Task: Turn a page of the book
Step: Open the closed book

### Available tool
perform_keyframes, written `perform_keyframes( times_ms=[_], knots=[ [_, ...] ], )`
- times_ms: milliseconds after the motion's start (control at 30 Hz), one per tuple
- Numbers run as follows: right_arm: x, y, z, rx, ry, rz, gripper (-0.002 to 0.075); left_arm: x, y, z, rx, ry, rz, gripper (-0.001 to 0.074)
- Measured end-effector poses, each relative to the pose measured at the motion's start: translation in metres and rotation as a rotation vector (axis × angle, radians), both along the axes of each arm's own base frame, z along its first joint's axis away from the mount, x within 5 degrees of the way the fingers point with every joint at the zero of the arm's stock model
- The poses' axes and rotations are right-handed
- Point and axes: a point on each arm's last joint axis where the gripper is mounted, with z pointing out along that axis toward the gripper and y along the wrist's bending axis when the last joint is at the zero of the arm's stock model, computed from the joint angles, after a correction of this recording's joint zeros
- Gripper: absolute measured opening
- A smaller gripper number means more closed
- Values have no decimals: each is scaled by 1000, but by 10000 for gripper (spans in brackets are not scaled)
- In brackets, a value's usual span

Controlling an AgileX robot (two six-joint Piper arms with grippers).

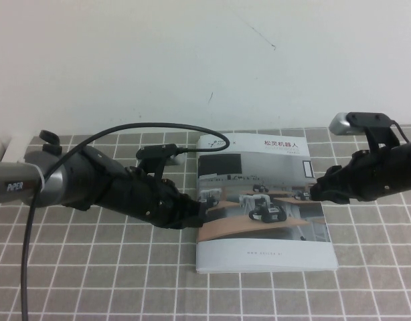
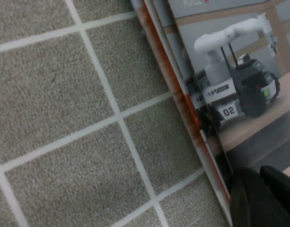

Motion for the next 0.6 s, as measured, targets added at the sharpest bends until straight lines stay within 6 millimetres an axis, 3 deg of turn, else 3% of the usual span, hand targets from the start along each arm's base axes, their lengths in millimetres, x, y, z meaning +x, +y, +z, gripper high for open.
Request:
perform_keyframes(
  times_ms=[333,600],
  knots=[
    [9,3,-31,8,58,4,315,0,0,0,-4,4,6,-4],
    [10,5,-41,24,69,1,315,0,0,0,-4,4,6,-4]
  ],
)
